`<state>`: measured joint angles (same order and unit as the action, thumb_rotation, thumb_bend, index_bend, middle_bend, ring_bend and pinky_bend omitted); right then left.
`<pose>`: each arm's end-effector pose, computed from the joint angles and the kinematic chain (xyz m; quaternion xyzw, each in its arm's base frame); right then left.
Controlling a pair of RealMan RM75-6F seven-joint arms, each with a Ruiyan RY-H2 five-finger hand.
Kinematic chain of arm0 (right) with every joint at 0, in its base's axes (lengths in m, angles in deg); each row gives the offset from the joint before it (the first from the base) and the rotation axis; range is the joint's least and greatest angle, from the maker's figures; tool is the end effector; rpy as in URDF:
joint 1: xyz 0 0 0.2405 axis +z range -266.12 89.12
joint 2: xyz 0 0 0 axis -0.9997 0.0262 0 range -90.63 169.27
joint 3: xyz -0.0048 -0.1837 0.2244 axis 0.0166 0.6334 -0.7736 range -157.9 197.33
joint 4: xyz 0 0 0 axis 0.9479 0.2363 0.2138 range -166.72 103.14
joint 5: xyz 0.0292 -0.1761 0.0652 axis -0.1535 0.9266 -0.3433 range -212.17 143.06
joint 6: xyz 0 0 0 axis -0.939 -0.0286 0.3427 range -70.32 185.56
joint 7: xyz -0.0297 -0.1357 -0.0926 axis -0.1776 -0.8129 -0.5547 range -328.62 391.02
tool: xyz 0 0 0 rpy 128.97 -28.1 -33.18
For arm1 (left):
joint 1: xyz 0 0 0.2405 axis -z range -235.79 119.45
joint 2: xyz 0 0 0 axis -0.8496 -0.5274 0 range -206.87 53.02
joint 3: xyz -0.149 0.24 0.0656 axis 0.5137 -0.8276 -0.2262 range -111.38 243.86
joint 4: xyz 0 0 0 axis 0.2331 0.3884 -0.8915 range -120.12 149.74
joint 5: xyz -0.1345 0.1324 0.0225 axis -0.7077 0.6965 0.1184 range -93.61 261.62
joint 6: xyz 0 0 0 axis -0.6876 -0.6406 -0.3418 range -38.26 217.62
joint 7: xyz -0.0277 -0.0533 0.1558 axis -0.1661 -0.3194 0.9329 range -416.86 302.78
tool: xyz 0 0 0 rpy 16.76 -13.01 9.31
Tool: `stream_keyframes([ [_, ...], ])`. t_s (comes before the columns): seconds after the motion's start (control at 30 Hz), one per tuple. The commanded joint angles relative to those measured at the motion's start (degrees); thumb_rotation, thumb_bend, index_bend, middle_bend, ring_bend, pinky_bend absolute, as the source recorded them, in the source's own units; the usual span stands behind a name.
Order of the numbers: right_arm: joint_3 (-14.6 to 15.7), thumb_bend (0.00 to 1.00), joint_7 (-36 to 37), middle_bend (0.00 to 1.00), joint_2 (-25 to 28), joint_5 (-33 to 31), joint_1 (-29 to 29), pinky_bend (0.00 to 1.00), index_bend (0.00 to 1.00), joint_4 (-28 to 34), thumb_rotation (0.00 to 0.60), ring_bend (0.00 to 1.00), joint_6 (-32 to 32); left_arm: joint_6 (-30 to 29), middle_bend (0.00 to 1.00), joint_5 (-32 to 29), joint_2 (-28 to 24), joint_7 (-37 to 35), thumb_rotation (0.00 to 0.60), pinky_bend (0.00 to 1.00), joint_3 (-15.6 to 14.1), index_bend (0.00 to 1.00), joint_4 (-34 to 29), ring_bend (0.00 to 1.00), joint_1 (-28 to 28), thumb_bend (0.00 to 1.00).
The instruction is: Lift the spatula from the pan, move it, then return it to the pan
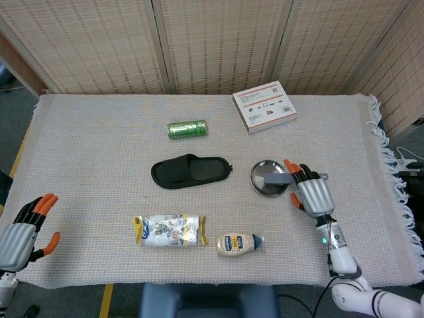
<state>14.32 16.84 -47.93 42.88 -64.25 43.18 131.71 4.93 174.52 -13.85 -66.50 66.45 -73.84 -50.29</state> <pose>-0.2869 -0.3229 0.0562 0.6704 -0.3234 0.3709 0.5553 -0.3280 0.2140 0.1908 -0.6197 -0.3959 -0.4219 0.5303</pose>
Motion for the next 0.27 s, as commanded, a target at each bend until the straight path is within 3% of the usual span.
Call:
stream_keyframes([
  [0.03, 8.7, 0.23, 0.36, 0.01, 9.18, 8.26, -12.96, 0.05, 0.0, 10.97, 0.6, 0.0, 16.29, 0.12, 0.0, -0.56, 0.11, 0.38, 0.6, 0.1, 0.23, 0.0, 0.2, 0.0, -0.08, 0.46],
  [0.1, 10.47, 0.21, 0.44, 0.0, 9.33, 10.06, -16.1, 0.01, 0.0, 9.28, 0.6, 0.0, 19.9, 0.27, 0.0, -0.99, 0.27, 0.77, 0.6, 0.1, 0.43, 0.0, 0.32, 0.0, -0.06, 0.46],
  [0.17, 11.31, 0.19, -0.79, 0.0, 11.53, 10.27, -16.98, 0.0, 0.0, 11.1, 0.6, 0.0, 19.55, 0.35, 0.0, -1.13, 0.47, 1.35, 0.6, 0.1, 0.57, 0.0, 0.15, 0.0, 0.02, 0.46],
  [0.27, 9.88, 0.18, 0.27, 0.0, 12.7, 10.63, -17.63, 0.0, 0.0, 12.82, 0.6, 0.0, 21.24, 0.3, 0.0, -1.08, 0.74, 2.28, 0.6, 0.1, 0.69, 0.0, -0.01, 0.0, 0.09, 0.46],
])
